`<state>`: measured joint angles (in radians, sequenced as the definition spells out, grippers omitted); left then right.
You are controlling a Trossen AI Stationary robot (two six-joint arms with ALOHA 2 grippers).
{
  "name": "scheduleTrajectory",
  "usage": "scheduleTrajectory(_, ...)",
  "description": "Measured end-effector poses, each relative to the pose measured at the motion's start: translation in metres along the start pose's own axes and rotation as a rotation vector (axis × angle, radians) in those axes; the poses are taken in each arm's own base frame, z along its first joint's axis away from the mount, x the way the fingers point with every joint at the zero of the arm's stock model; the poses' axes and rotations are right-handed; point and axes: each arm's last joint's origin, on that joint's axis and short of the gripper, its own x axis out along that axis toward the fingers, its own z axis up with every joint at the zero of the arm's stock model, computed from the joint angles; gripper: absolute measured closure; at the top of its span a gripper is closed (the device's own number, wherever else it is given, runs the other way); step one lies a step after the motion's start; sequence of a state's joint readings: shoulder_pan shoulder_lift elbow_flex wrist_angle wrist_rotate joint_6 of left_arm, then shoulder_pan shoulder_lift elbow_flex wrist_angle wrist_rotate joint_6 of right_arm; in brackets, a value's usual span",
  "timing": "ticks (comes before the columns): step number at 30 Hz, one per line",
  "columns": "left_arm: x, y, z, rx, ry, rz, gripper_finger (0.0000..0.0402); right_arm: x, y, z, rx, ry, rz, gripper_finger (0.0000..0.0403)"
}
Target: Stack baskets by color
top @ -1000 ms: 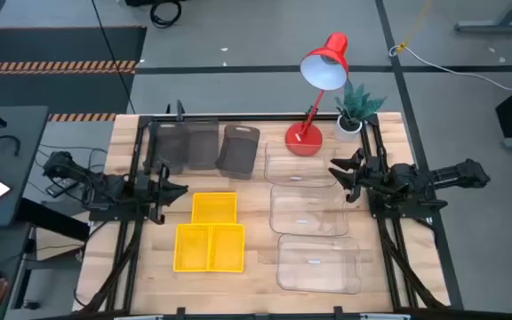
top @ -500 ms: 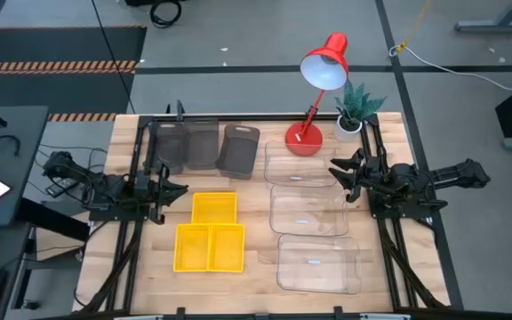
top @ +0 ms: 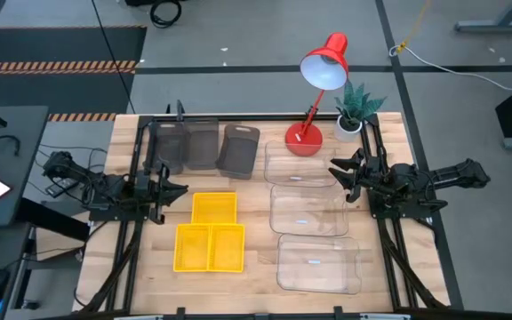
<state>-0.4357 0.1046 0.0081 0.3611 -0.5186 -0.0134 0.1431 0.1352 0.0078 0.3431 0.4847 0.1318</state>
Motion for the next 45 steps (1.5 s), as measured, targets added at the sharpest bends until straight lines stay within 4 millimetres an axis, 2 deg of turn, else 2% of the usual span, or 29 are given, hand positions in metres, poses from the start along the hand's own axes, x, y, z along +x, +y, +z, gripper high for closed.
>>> scheduleTrajectory(16, 0.0, 0.0, 0.0, 0.0, 0.0, 0.0, 0.037, 0.0, 0.0, 0.0, 0.0, 0.0, 0.0, 0.0231)
scheduleTrajectory(20, 0.0, 0.0, 0.009, -0.001, -0.089, 0.004, 0.0365, 0.0, 0.0, 0.0, 0.0, 0.0, 0.0, 0.0231)
scheduleTrajectory(24, 0.0, 0.0, 0.008, 0.007, -0.075, -0.001, 0.0367, 0.0, 0.0, 0.001, -0.002, -0.007, 0.001, 0.0231)
scheduleTrajectory(31, 0.001, 0.001, 0.008, 0.058, -0.069, 0.011, 0.0376, -0.002, 0.001, 0.02, -0.071, -0.19, 0.005, 0.0231)
scheduleTrajectory(37, 0.002, 0.002, 0.022, 0.054, -0.109, 0.04, 0.0368, -0.005, 0.001, 0.033, -0.036, -0.32, 0.009, 0.0231)
scheduleTrajectory(41, 0.002, 0.003, 0.027, 0.036, -0.142, 0.059, 0.0366, -0.004, 0.002, 0.032, 0.042, -0.309, 0.025, 0.0231)
scheduleTrajectory(45, 0.002, 0.003, 0.028, -0.026, -0.147, 0.054, 0.0372, 0.001, 0.005, 0.032, -0.012, -0.216, 0.015, 0.0231)
